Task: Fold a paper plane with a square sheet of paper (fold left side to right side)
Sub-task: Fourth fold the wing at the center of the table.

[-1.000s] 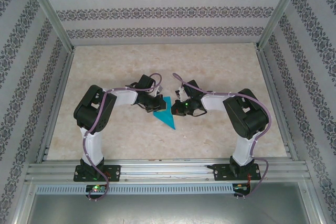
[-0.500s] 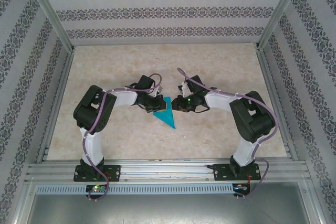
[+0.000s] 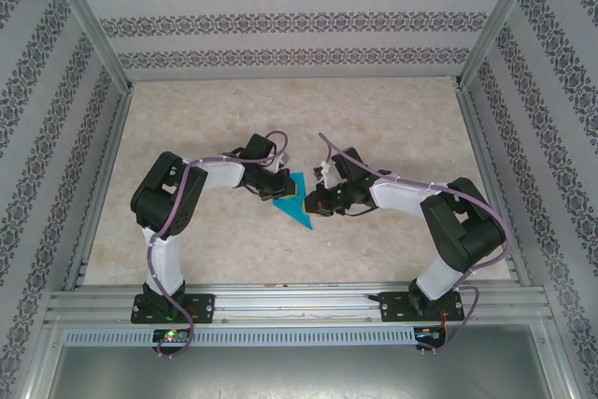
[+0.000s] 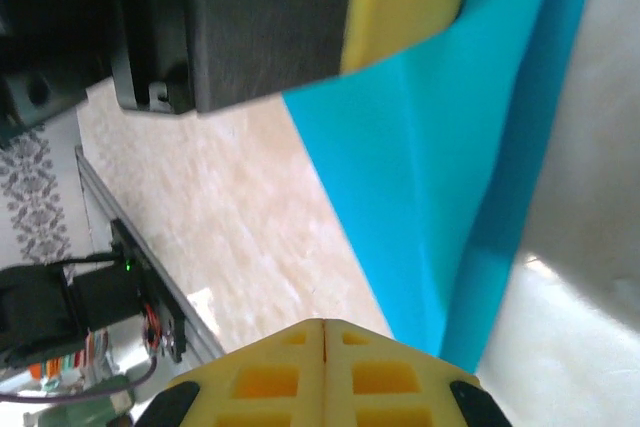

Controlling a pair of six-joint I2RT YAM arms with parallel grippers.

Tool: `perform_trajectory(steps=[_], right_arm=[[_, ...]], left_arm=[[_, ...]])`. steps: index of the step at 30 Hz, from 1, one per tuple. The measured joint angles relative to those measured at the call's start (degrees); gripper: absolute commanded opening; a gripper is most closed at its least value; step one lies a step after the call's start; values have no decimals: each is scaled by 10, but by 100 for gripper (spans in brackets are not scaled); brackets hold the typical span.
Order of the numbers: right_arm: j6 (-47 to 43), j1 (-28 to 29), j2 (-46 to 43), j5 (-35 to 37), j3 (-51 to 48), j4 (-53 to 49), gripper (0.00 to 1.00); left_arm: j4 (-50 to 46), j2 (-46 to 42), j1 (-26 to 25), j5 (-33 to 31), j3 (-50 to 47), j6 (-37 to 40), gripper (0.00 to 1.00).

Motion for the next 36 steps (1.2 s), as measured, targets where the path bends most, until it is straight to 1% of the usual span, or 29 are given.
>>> perform_trajectory(steps=[3, 13, 36], right_arm=[[6, 11, 12, -5, -2, 12, 0], [14, 14, 46, -5, -13, 24, 0], [14, 19, 47, 10, -48, 41, 0]], left_arm=[[0, 0, 0, 0, 0, 0, 6], [0, 0, 0, 0, 0, 0, 6], [0, 0, 0, 0, 0, 0, 6]])
